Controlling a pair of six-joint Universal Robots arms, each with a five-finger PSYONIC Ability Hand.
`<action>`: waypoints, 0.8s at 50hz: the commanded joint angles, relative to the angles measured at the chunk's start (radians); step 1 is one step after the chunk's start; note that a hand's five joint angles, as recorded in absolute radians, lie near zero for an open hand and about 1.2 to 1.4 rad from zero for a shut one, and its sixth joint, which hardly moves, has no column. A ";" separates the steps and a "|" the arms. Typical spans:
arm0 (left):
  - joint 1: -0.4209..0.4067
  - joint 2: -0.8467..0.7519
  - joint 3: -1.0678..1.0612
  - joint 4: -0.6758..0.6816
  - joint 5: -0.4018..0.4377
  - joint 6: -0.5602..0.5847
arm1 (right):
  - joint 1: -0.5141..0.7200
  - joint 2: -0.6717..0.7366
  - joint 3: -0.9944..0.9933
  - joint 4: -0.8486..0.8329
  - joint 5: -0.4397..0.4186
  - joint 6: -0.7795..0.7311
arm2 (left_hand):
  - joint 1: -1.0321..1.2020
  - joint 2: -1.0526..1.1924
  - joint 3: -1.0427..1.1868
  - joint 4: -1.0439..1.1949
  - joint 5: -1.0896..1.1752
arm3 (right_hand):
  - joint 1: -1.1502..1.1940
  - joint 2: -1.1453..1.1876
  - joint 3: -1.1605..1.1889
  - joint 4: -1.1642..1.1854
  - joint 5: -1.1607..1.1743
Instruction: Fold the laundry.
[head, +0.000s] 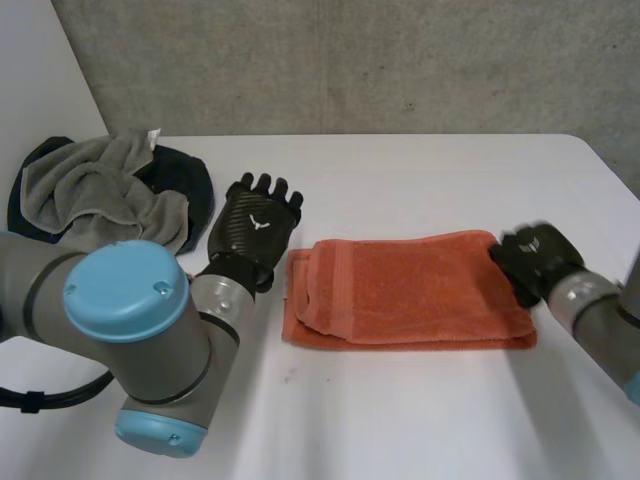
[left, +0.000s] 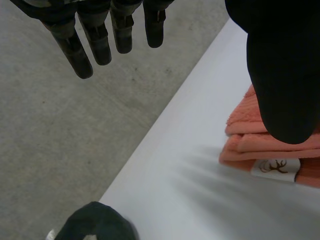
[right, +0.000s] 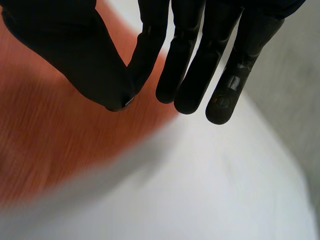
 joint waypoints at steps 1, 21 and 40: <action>0.044 0.064 -0.022 -0.001 -0.001 -0.009 | 0.234 -0.031 -0.117 -0.001 0.006 0.064 | -0.014 -0.028 -0.035 -0.029 -0.047 | 0.395 0.218 0.214 0.207 0.224; 0.068 0.094 -0.091 -0.008 0.006 -0.063 | 0.001 -0.055 0.070 0.010 0.046 0.207 | -0.014 -0.028 -0.035 -0.029 -0.047 | -0.567 -0.744 -0.749 -0.755 -0.738; 0.064 0.085 -0.099 -0.008 0.006 -0.064 | -0.149 0.014 0.150 -0.007 -0.140 0.192 | -0.014 -0.028 -0.035 -0.029 -0.047 | 0.393 0.217 0.212 0.206 0.222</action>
